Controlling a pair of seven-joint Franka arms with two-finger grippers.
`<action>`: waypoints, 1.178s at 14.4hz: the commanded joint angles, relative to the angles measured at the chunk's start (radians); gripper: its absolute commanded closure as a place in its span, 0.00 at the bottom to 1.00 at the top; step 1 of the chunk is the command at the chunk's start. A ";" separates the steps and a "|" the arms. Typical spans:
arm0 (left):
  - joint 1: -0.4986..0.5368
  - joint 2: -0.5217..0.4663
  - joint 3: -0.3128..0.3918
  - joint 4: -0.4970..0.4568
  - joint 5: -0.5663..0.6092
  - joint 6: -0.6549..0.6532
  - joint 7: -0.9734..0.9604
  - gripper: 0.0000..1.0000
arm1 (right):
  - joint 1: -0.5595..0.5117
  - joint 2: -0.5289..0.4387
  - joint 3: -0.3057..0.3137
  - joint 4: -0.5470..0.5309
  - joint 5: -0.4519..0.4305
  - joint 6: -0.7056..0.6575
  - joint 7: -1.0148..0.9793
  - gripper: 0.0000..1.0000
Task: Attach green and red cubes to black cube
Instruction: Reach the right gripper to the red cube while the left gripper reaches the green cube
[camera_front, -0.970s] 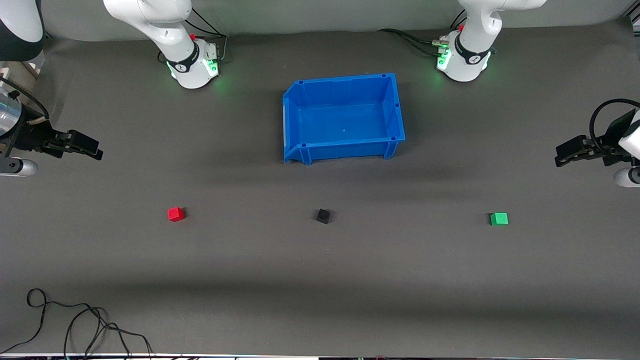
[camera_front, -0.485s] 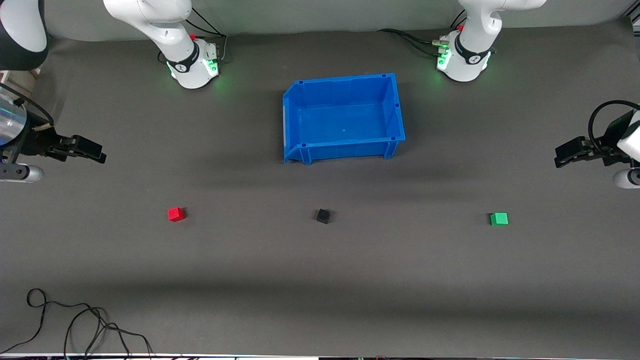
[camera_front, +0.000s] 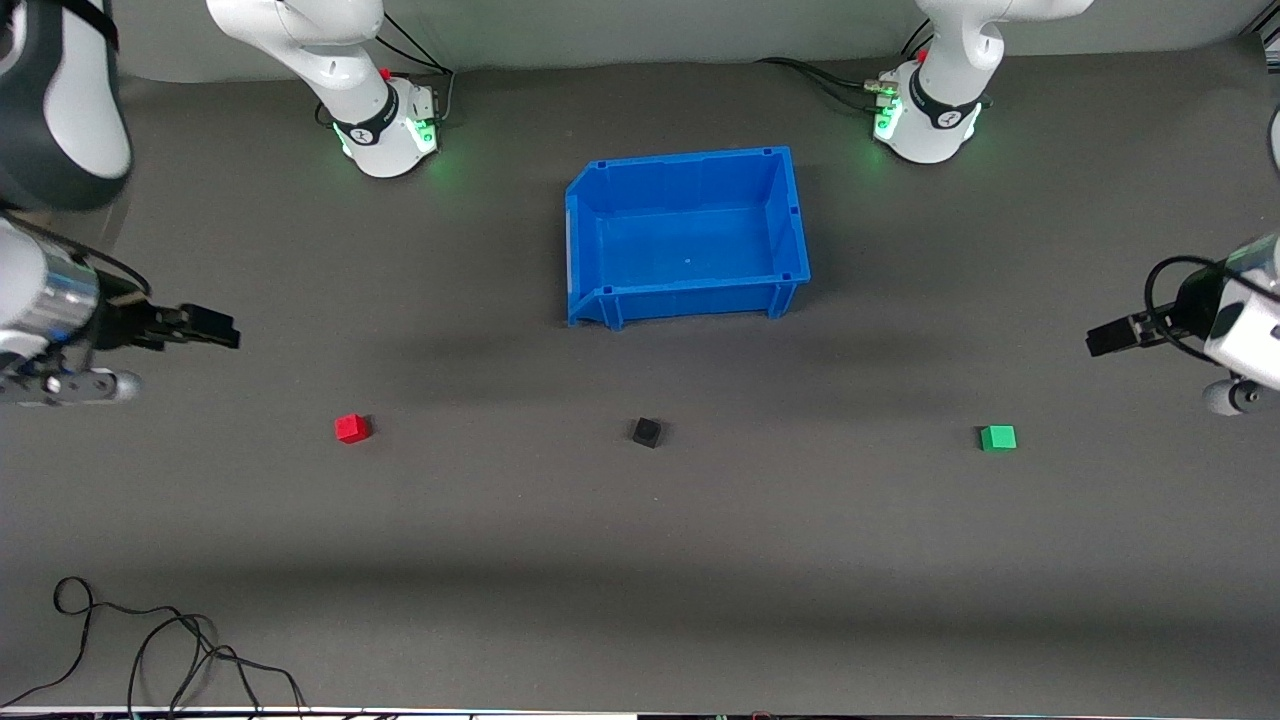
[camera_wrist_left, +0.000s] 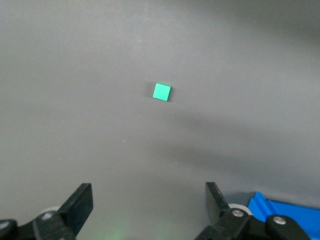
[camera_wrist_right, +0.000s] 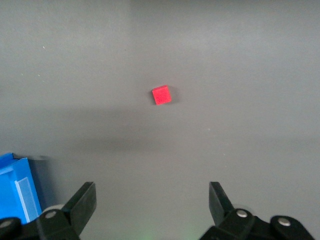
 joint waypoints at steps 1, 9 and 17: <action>-0.018 -0.004 0.001 -0.051 0.012 0.047 -0.155 0.00 | 0.028 0.084 0.003 0.019 -0.020 0.042 -0.018 0.00; 0.000 0.183 0.006 -0.177 0.063 0.260 -0.559 0.00 | 0.025 0.186 -0.006 -0.214 -0.020 0.462 -0.144 0.00; 0.129 0.200 0.008 -0.428 -0.205 0.693 -0.956 0.02 | 0.017 0.288 -0.009 -0.405 -0.021 0.881 -0.253 0.00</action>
